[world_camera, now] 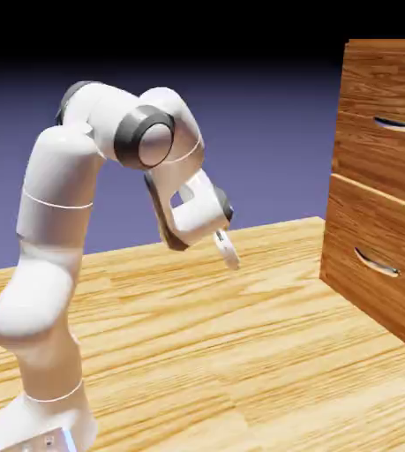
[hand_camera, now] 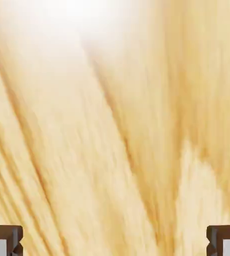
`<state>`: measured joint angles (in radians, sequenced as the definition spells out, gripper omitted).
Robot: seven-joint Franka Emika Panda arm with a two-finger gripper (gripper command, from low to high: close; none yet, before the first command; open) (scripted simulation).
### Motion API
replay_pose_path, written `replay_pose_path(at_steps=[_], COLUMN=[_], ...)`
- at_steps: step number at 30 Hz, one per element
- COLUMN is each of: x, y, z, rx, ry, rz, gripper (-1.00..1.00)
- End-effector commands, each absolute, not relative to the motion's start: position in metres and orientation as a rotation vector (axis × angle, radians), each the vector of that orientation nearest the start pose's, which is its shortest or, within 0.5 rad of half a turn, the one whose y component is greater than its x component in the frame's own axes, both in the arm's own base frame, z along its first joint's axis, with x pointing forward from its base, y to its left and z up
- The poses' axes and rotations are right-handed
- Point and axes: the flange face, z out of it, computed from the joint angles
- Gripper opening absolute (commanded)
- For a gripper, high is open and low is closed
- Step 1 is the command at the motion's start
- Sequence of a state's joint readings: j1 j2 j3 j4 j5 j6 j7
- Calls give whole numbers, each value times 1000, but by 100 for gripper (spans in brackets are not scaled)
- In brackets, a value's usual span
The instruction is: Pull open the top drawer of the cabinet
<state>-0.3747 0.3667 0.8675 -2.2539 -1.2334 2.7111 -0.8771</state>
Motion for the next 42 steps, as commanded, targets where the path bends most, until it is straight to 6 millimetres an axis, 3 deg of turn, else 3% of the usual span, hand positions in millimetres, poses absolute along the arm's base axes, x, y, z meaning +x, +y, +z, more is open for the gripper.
replay_pose_path(at_steps=[1,7,14,19,24,29,33,37,42], x=[464,470,487,508,537,572,603,634,671], y=[293,327,354,359,350,322,284,232,147], z=[274,283,315,351,394,440,478,512,546], rx=[923,383,-145,-420,-600,-693,-716,-704,-655], ry=[2530,2588,2459,2278,2067,1860,1716,1600,1507], rz=[317,336,353,328,253,123,-20,-195,-448], gripper=[0,0,0,0,0,0,0,0,0])
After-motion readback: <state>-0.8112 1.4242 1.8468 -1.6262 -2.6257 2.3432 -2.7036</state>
